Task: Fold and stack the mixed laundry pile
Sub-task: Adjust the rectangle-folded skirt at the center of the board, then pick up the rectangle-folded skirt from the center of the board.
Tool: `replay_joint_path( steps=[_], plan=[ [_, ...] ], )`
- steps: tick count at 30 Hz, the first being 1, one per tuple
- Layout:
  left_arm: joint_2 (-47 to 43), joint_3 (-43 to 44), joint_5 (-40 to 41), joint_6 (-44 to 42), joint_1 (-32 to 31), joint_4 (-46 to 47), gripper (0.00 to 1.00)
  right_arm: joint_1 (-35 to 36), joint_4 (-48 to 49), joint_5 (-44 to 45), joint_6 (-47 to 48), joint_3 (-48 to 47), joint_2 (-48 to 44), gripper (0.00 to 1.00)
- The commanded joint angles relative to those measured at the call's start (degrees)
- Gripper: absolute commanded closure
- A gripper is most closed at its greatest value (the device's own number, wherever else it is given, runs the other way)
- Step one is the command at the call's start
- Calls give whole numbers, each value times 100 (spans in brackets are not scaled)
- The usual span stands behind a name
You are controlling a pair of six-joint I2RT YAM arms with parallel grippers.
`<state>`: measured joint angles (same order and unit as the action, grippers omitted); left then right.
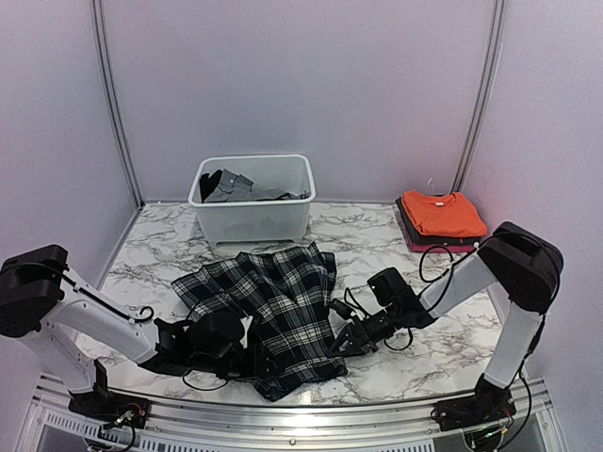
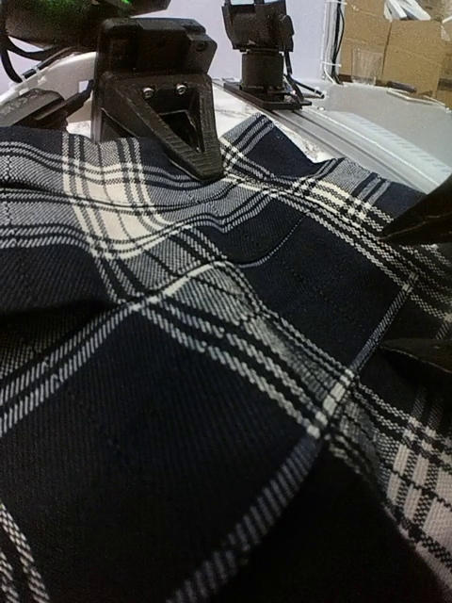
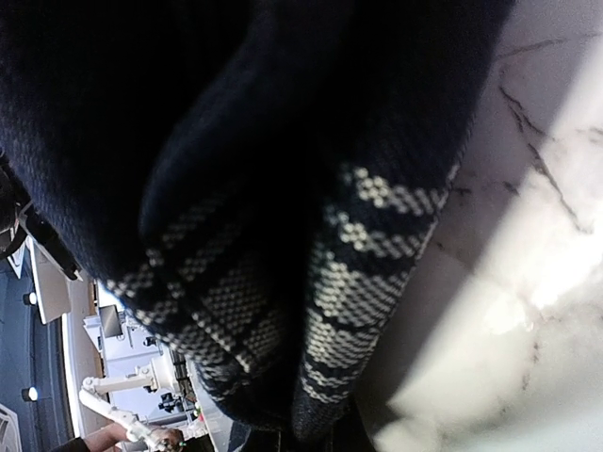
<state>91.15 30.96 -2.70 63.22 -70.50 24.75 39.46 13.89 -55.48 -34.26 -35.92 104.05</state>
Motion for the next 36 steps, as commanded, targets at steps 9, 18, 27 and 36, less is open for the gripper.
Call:
replay_joint_path(
  steps=[9, 18, 27, 36],
  plan=[
    [197, 3477, 1186, -2422, 197, -3482, 52, 140, -1121, 164, 699, 579, -67, 100],
    [1576, 4162, 366, -2672, 1279, -2894, 55, 142, -1084, 86, 601, 931, -377, 100],
    [3039, 4658, 393, -2803, 2255, -2871, 56, 141, -1197, -63, 552, 1193, -645, 100],
    [3183, 6589, 881, -3828, 2771, -4305, 28, 29, -803, -211, 130, 796, -604, 100]
  ],
)
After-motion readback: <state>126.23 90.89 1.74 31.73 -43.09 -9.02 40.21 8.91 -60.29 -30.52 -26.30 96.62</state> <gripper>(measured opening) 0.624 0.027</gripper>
